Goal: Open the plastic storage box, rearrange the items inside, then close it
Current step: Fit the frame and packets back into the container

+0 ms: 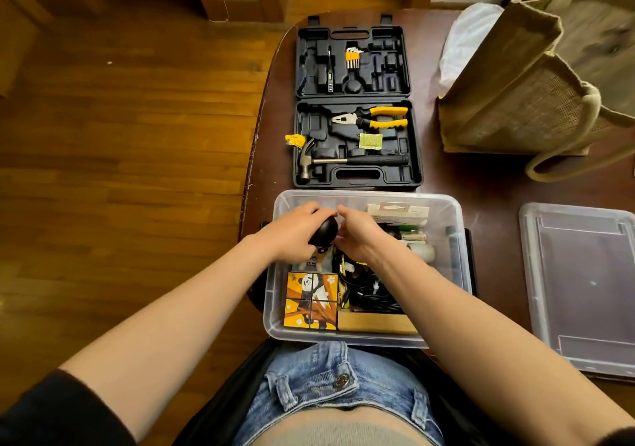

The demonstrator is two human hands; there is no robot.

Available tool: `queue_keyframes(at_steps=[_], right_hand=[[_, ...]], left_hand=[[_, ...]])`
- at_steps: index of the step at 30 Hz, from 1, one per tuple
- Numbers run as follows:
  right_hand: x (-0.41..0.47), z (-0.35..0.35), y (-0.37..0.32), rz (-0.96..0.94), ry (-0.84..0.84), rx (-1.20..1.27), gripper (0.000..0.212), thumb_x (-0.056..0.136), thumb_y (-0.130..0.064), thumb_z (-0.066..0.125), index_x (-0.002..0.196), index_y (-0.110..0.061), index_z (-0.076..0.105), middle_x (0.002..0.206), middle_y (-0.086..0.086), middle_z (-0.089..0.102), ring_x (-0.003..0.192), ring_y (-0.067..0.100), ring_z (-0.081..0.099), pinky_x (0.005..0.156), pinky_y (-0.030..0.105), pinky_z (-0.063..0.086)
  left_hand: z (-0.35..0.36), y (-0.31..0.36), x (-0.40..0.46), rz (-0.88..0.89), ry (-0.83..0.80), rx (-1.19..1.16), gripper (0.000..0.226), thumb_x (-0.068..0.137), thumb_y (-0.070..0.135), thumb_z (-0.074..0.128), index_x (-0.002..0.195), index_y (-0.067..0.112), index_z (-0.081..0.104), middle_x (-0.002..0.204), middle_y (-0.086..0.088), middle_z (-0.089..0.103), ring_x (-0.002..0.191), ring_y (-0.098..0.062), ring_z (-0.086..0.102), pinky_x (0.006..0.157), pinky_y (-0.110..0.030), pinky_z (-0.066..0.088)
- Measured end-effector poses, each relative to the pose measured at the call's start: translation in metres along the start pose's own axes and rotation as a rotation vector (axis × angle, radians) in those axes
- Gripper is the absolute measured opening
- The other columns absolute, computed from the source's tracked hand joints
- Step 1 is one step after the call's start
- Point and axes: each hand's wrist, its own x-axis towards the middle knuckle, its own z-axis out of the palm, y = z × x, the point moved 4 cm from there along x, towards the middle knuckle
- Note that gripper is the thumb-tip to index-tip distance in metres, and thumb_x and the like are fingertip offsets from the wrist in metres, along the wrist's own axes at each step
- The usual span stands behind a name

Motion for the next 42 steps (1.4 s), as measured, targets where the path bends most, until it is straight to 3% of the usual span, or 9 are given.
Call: queue_keyframes(at_steps=[4, 6, 10, 17, 19, 22, 30, 36, 42], right_hand=[[0.022, 0.006, 0.009, 0.026, 0.035, -0.075, 0.042, 0.101, -0.031, 0.037, 0.131, -0.003, 0.049, 0.128, 0.02, 0.056, 0.098, 0.029, 0.059, 0.085, 0.037, 0.048], [0.03, 0.009, 0.014, 0.049, 0.046, -0.132, 0.043, 0.101, -0.035, 0.034, 0.128, -0.004, 0.05, 0.12, 0.016, 0.06, 0.107, 0.029, 0.058, 0.092, 0.036, 0.046], [0.031, 0.016, 0.014, 0.034, -0.001, -0.225, 0.031, 0.099, -0.033, 0.038, 0.096, -0.009, 0.056, 0.078, 0.009, 0.052, 0.067, 0.018, 0.046, 0.067, 0.03, 0.039], [0.028, 0.008, 0.016, 0.051, -0.034, -0.397, 0.057, 0.098, -0.047, 0.034, 0.137, -0.006, 0.042, 0.132, 0.015, 0.05, 0.124, 0.03, 0.044, 0.108, 0.041, 0.033], [0.02, 0.008, 0.013, -0.021, -0.027, -0.465, 0.053, 0.098, -0.043, 0.035, 0.133, -0.005, 0.046, 0.126, 0.015, 0.054, 0.117, 0.029, 0.049, 0.102, 0.04, 0.038], [-0.001, -0.001, 0.002, -0.179, -0.032, -0.652, 0.039, 0.098, -0.028, 0.039, 0.106, 0.004, 0.059, 0.076, 0.011, 0.057, 0.07, 0.02, 0.048, 0.066, 0.032, 0.041], [-0.04, -0.084, -0.023, -0.501, 0.108, -0.597, 0.022, 0.094, -0.013, 0.05, 0.082, -0.018, 0.068, 0.084, 0.002, 0.07, 0.071, 0.014, 0.062, 0.068, 0.027, 0.05], [-0.049, -0.127, -0.014, -0.591, 0.284, -0.941, 0.02, 0.093, -0.021, 0.05, 0.098, -0.019, 0.069, 0.089, -0.005, 0.069, 0.07, 0.015, 0.065, 0.066, 0.036, 0.056], [-0.054, -0.131, 0.0, -0.739, 0.192, -1.206, 0.019, 0.093, -0.016, 0.051, 0.103, -0.018, 0.067, 0.1, -0.002, 0.068, 0.084, 0.012, 0.062, 0.077, 0.029, 0.053]], left_hand=[[-0.001, -0.001, -0.002, -0.045, 0.105, 0.075, 0.065, 0.083, 0.01, 0.063, 0.14, 0.023, 0.035, 0.134, -0.004, 0.041, 0.115, -0.023, 0.049, 0.083, -0.033, 0.049], [-0.003, -0.002, -0.006, -0.078, 0.184, 0.133, 0.061, 0.083, 0.015, 0.065, 0.138, 0.022, 0.039, 0.132, -0.003, 0.043, 0.117, -0.023, 0.047, 0.083, -0.037, 0.052], [-0.007, -0.006, -0.017, -0.093, 0.33, 0.134, 0.052, 0.084, 0.024, 0.067, 0.133, 0.02, 0.048, 0.13, -0.001, 0.045, 0.12, -0.022, 0.043, 0.086, -0.041, 0.052], [-0.011, -0.008, -0.021, -0.092, 0.419, 0.09, 0.042, 0.086, 0.018, 0.065, 0.127, 0.015, 0.056, 0.122, -0.001, 0.052, 0.116, -0.02, 0.046, 0.086, -0.039, 0.051], [-0.011, -0.007, -0.02, -0.105, 0.42, 0.088, 0.042, 0.085, 0.018, 0.066, 0.126, 0.016, 0.056, 0.121, 0.0, 0.052, 0.115, -0.02, 0.047, 0.086, -0.038, 0.051], [-0.012, -0.007, -0.018, -0.135, 0.412, 0.07, 0.043, 0.084, 0.022, 0.068, 0.126, 0.017, 0.056, 0.12, 0.0, 0.051, 0.115, -0.019, 0.047, 0.088, -0.039, 0.05], [-0.01, 0.015, -0.021, -0.067, 0.531, -0.158, 0.026, 0.091, 0.02, 0.059, 0.116, 0.02, 0.061, 0.116, 0.003, 0.054, 0.111, -0.014, 0.047, 0.085, -0.03, 0.045], [0.03, 0.039, -0.011, -0.028, 0.159, -0.198, 0.033, 0.099, 0.012, 0.039, 0.121, 0.02, 0.062, 0.125, -0.003, 0.053, 0.118, -0.019, 0.05, 0.099, -0.031, 0.04], [0.065, 0.038, -0.014, -0.155, 0.178, -0.157, 0.03, 0.099, 0.024, 0.04, 0.118, 0.021, 0.063, 0.121, 0.0, 0.058, 0.111, -0.016, 0.054, 0.087, -0.029, 0.043]])
